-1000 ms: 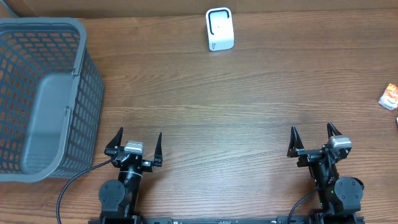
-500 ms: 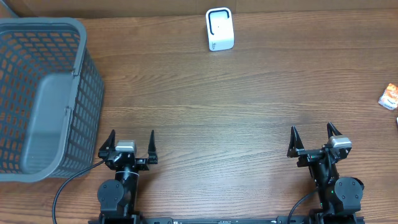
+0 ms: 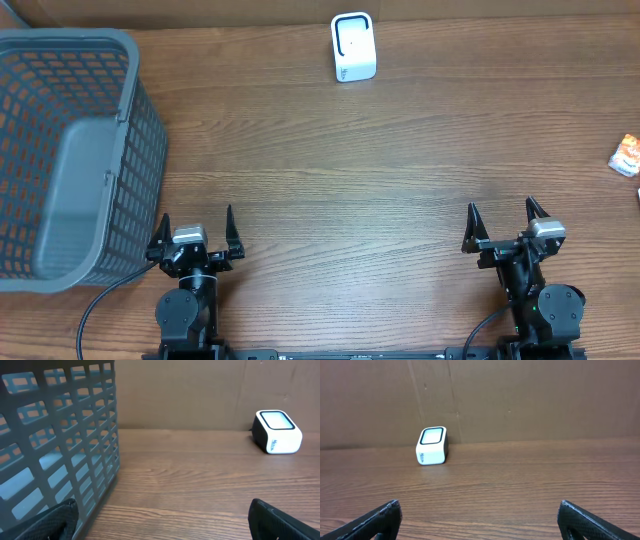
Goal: Scan the item barcode
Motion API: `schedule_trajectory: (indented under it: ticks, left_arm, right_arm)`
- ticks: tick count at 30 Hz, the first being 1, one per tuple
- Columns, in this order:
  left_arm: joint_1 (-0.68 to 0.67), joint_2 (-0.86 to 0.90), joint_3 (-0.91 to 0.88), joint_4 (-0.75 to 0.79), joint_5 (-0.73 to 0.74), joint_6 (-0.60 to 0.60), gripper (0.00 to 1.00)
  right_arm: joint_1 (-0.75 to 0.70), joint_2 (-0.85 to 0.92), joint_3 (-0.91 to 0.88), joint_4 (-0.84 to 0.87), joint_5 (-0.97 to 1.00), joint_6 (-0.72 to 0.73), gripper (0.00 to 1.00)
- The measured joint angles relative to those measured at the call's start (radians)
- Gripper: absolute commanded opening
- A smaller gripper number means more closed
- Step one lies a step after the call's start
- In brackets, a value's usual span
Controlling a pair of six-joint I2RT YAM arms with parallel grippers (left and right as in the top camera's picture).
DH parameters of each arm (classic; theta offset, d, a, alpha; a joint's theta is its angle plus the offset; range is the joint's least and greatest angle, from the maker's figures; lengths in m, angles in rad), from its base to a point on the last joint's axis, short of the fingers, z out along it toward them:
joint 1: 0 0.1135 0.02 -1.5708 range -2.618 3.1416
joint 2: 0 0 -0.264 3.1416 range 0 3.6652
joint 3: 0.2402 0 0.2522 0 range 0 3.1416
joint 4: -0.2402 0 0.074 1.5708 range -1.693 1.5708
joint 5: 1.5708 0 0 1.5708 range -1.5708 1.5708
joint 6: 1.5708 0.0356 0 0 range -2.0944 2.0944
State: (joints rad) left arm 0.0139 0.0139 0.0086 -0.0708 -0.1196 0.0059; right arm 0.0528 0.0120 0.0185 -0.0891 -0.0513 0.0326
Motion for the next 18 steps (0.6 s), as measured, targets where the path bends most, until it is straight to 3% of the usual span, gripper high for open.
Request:
schedule_trajectory:
  ticks: [18]
  left_arm:
    - [0.0,0.0,0.0,0.003,-0.016,-0.004,1.0]
  right_arm:
    - [0.0,0.0,0.0,0.0,0.0,0.0,1.0]
